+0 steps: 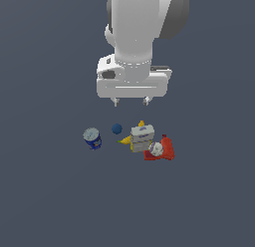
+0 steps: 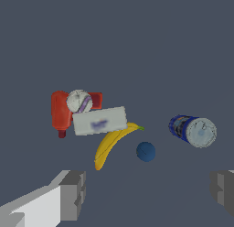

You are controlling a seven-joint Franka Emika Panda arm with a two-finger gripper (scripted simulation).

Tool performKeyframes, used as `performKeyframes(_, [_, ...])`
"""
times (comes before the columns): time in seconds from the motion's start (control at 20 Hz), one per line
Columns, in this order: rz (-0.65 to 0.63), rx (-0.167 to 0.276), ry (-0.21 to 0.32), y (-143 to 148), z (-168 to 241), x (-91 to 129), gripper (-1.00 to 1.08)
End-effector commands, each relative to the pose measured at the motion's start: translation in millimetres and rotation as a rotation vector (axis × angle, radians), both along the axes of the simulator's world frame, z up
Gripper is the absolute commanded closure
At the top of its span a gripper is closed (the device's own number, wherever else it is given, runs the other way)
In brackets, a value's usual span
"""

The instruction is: Pick up a designated object from a clutter of objects.

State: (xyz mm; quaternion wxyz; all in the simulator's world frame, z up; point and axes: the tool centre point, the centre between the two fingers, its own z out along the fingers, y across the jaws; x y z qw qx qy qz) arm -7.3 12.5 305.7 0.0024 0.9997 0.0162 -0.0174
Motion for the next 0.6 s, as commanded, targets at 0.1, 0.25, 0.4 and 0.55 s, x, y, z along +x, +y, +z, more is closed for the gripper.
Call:
performKeyframes(0.1, [0.006,-0.002,-0.002,0.8,1.1,0.3,-0.92])
performKeyframes(0.25, [0.033,-0.01,-0.012,4.5,6.8,1.6,-0.92])
performKeyframes(0.4, [0.065,-0.018,-0.022,8.8,14.1,2.8,-0.92])
performKeyframes(0.55, [0.072,-0.02,-0.024,10.0,16.5,2.9,-0.92])
